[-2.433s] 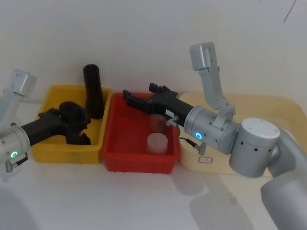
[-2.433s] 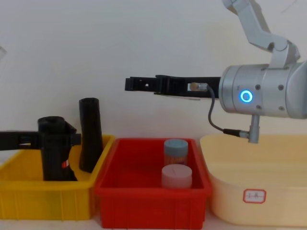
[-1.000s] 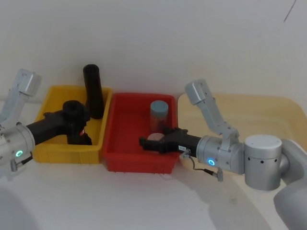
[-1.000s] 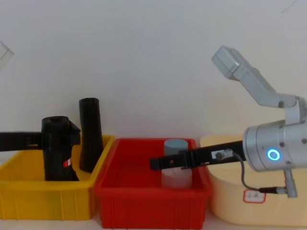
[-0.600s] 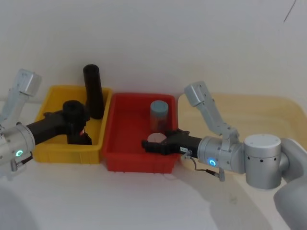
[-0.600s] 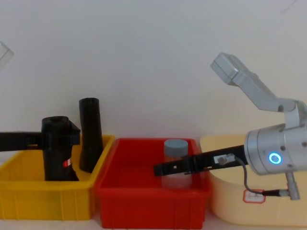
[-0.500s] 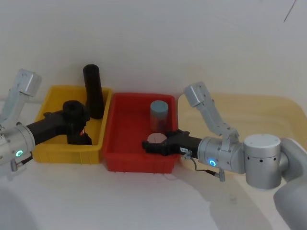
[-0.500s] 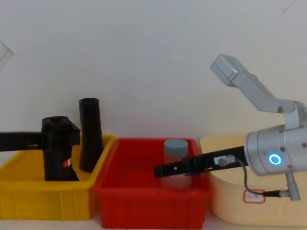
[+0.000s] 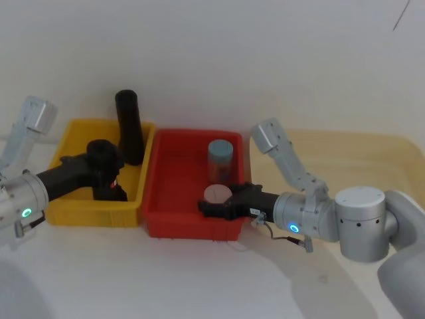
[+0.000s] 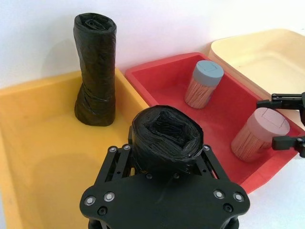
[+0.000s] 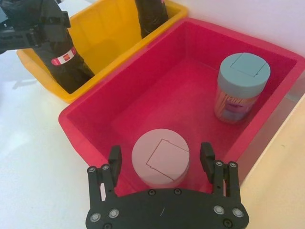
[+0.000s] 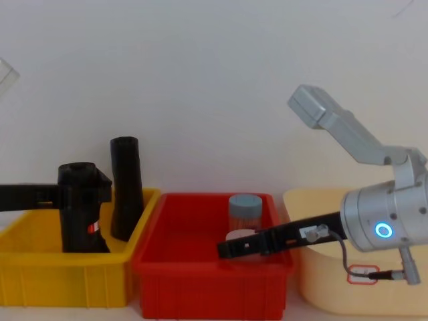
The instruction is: Pick up the garbage bag with the one hand and transfer it to the other hand.
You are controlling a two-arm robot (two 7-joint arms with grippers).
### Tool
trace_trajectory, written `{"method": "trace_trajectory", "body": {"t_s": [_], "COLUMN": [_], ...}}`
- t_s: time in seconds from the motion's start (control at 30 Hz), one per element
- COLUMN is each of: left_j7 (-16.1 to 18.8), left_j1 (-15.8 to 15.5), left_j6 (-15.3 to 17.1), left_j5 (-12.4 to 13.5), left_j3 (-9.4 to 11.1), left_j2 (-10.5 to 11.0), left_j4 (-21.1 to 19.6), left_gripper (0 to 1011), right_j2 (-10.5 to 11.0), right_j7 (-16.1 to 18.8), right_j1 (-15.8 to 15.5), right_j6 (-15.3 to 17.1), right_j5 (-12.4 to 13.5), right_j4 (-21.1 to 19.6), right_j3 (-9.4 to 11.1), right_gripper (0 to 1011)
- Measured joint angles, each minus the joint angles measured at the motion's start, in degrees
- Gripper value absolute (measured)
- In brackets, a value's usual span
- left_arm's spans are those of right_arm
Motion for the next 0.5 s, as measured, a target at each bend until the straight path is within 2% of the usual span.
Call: {"method": "trace_trajectory", "body": {"t_s": [0.23, 0.37, 0.5], "left_j7": [0.00, 0.00, 0.00], "left_j1": [0.00, 0.00, 0.00], "left_j6": [0.00, 0.00, 0.00], "left_j5": [0.00, 0.00, 0.00], "left_j3": [0.00, 0.00, 0.00], "left_j2": [0.00, 0.00, 0.00], "left_j4": [0.00, 0.00, 0.00], "left_gripper": [447, 447, 446], "right_j2": [0.16, 0.21, 0.23], "right_j7": [0.36, 0.46, 0.58], "right_j1": [0.33, 0.41, 0.47], "right_j6": [-0.57, -0.75, -0.86], "right_j5": [-0.79, -1.04, -1.21], "right_j4": [0.48, 0.64, 0.75], "right_j3": [-0.46, -0.60, -0.71], "right_gripper": [888, 747, 667]}}
